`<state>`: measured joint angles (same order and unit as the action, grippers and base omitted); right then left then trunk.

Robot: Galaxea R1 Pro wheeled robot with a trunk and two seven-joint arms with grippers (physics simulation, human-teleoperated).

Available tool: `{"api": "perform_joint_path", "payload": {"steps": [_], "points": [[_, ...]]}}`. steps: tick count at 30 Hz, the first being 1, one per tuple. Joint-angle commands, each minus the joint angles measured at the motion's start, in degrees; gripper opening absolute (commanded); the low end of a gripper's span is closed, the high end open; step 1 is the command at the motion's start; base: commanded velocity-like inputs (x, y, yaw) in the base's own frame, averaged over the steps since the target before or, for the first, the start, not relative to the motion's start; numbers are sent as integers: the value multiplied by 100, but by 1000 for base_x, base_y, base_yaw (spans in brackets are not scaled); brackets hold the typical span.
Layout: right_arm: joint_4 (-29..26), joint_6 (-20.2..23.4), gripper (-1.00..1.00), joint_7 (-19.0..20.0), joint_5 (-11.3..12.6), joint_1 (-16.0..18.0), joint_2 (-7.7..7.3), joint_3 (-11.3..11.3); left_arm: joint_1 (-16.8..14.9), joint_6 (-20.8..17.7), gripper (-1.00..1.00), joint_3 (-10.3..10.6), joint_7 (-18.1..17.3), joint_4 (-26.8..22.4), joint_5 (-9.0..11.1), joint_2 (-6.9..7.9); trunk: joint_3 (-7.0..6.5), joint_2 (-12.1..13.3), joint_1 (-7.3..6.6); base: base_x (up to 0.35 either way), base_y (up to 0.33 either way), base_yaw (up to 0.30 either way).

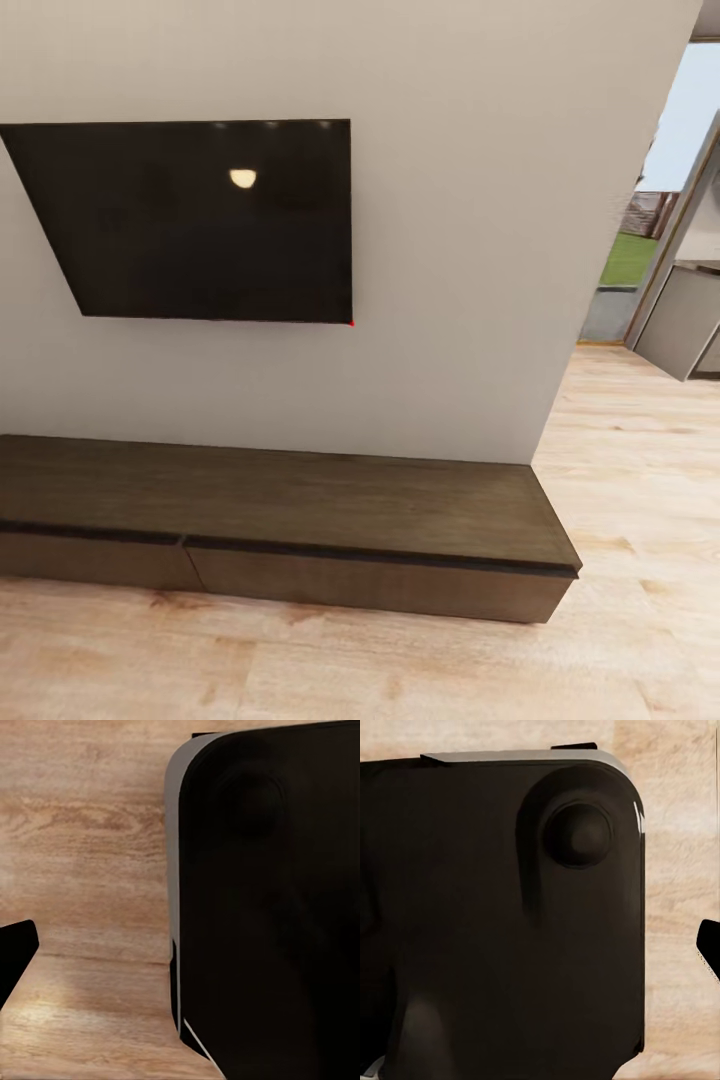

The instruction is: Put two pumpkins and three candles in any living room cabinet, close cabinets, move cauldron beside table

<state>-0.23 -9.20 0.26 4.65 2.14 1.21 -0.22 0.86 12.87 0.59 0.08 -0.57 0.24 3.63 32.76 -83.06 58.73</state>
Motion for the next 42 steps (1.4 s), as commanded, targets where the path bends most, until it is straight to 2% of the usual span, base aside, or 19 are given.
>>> {"api": "perform_joint_path", "payload": {"steps": [1,15,18,21,24,35,42], "points": [[17,-56,100,-7,44,7,2,4,5,11,100,8,1,-9,2,3,4,-2,0,0,0,0],[50,-505,100,-3,102,14,2,-12,11,7,100,3,1,-15,2,-11,4,-2,0,0,0,0],[148,-469,100,-44,47,-85,2,7,110,63,100,47,98,83,-75,6,4,-2,0,0,0,0],[182,-469,100,-44,49,-84,2,6,209,52,100,45,195,181,-70,6,4,-2,0,0,0,0],[164,-469,100,-43,53,-69,2,4,307,27,100,54,291,83,-28,-54,4,-2,0,2,0,0],[155,-475,100,-42,49,-65,1,4,327,11,100,73,644,-127,-55,-81,4,-2,0,139,90,0],[154,-487,100,-37,45,-65,1,6,327,16,100,68,451,-127,-30,-50,4,-2,0,14,5,0]]}}
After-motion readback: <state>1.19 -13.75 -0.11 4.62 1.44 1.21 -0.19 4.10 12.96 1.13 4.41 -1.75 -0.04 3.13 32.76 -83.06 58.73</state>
